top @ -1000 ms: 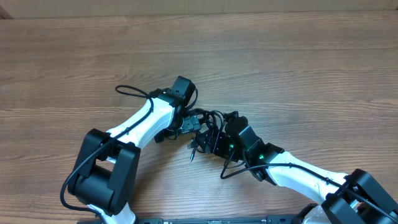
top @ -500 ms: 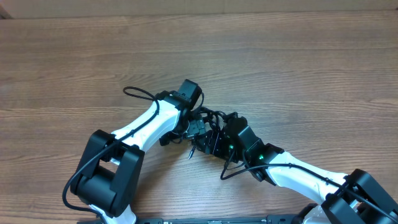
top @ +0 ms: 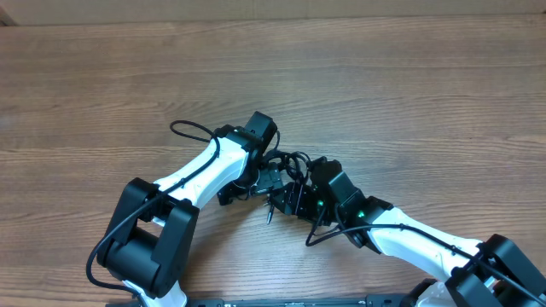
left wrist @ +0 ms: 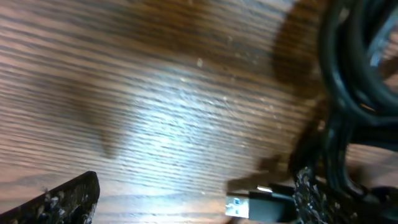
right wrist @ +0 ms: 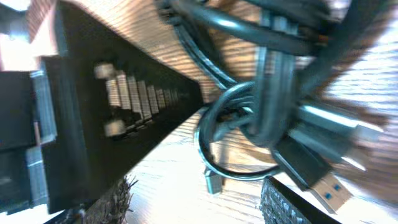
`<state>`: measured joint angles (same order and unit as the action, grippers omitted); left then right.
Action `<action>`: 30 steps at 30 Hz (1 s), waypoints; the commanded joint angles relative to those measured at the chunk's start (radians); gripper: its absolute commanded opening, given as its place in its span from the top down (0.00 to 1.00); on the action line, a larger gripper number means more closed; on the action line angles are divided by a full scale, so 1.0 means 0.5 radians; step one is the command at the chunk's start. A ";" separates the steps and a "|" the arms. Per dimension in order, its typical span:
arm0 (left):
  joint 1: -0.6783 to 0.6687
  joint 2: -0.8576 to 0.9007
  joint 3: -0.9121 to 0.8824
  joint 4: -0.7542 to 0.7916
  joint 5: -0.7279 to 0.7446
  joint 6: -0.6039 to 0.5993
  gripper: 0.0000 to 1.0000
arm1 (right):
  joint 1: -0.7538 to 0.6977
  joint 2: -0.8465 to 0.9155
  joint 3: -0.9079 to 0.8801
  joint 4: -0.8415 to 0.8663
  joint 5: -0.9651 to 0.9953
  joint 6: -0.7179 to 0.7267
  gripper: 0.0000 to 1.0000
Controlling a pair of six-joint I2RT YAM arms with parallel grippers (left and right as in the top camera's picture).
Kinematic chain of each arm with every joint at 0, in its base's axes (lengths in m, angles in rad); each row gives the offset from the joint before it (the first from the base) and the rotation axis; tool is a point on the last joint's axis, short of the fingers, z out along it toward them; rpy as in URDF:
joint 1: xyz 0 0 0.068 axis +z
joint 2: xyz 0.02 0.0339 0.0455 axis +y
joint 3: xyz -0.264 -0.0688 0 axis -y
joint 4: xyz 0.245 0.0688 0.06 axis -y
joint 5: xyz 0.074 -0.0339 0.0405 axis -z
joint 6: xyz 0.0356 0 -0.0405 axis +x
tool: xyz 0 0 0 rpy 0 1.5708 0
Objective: Untangle cables
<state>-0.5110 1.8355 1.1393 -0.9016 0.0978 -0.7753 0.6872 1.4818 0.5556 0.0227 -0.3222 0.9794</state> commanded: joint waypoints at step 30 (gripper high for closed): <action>-0.085 -0.285 0.005 -0.072 0.130 0.146 0.03 | -0.255 -0.058 0.040 0.079 -0.025 -0.297 0.30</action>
<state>-0.5655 1.7588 1.1351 -0.9394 0.2142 -0.7219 0.5636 1.4742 0.5533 0.0521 -0.2939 0.9028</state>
